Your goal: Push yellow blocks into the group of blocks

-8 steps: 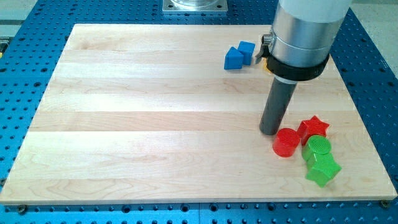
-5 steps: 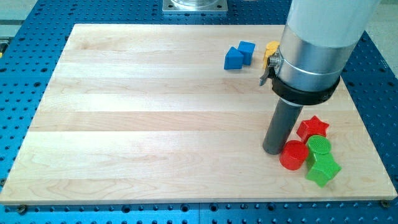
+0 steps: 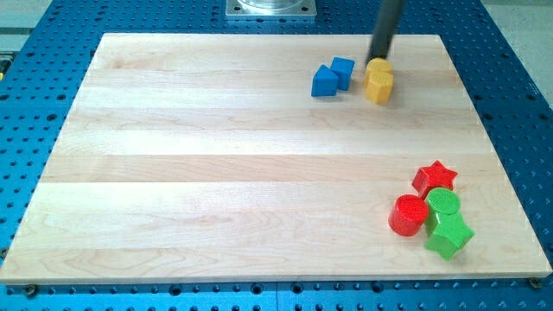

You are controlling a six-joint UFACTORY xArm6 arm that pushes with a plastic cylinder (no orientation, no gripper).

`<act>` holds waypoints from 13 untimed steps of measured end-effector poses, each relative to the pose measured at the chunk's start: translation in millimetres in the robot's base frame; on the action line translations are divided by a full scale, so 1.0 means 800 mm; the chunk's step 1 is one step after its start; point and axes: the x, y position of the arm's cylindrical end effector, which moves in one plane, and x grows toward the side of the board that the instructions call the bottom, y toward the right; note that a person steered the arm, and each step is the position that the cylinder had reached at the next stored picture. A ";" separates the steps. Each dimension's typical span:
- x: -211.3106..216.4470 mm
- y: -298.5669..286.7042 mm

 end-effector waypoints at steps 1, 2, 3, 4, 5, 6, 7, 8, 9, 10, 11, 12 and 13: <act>0.043 -0.026; 0.045 -0.011; 0.061 -0.014; 0.091 -0.033; 0.039 -0.022; 0.044 0.014; 0.113 0.021; 0.168 0.020; 0.192 0.017; 0.176 0.074; 0.189 0.102; 0.200 0.087; 0.230 0.026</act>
